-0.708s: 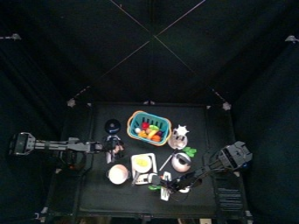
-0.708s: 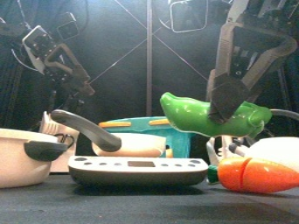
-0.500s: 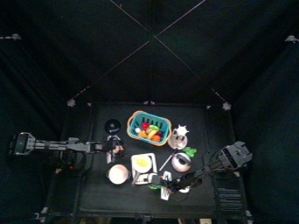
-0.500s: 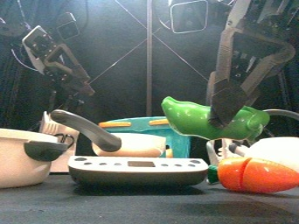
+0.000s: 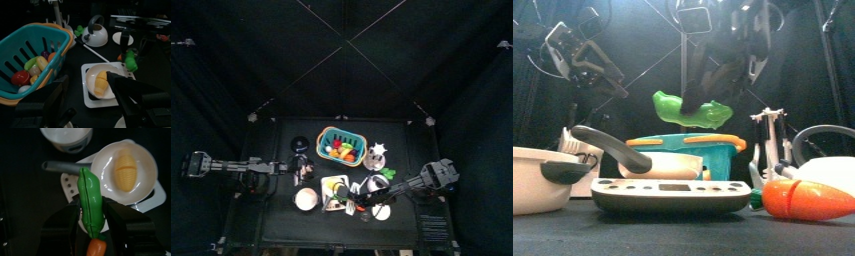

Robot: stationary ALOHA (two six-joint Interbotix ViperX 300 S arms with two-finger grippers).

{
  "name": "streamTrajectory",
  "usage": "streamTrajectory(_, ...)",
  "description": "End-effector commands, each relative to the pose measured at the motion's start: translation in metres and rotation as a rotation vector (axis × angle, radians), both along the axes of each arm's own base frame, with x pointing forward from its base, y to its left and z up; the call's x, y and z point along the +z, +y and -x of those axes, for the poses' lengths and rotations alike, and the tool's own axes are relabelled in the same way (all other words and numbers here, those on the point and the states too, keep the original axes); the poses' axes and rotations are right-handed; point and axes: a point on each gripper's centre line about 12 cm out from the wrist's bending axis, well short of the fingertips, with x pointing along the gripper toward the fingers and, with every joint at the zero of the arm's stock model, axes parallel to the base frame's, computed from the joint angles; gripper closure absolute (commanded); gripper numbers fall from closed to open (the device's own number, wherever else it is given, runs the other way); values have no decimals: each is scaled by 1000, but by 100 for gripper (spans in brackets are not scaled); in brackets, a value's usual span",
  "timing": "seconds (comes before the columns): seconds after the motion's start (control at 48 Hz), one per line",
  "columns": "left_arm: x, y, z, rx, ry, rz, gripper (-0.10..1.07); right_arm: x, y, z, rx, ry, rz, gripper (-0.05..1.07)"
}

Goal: Place pea into pan

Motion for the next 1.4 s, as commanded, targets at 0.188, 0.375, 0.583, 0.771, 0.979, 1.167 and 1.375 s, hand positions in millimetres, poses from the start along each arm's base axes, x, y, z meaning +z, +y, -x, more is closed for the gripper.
streamTrajectory(0.188,9,1,3,4,-32,-1,2,13,-39,-12,-76,-31,46,50)
streamTrajectory(0.375,7,1,4,7,-18,0,2,4,-46,-21,-95,-16,48,50)
streamTrajectory(0.583,7,1,4,7,-15,0,2,0,-49,-23,-100,-13,40,43)
streamTrajectory(0.771,6,1,4,7,-9,0,2,0,-48,-24,-93,-22,31,31)
streamTrajectory(0.979,5,1,5,8,-5,2,2,2,-45,-26,-75,-42,14,28)
streamTrajectory(1.167,6,1,4,7,-8,1,2,1,-48,-27,-81,-47,3,25)
streamTrajectory(1.375,5,1,5,8,-5,2,2,1,-49,-27,-83,-47,-2,10)
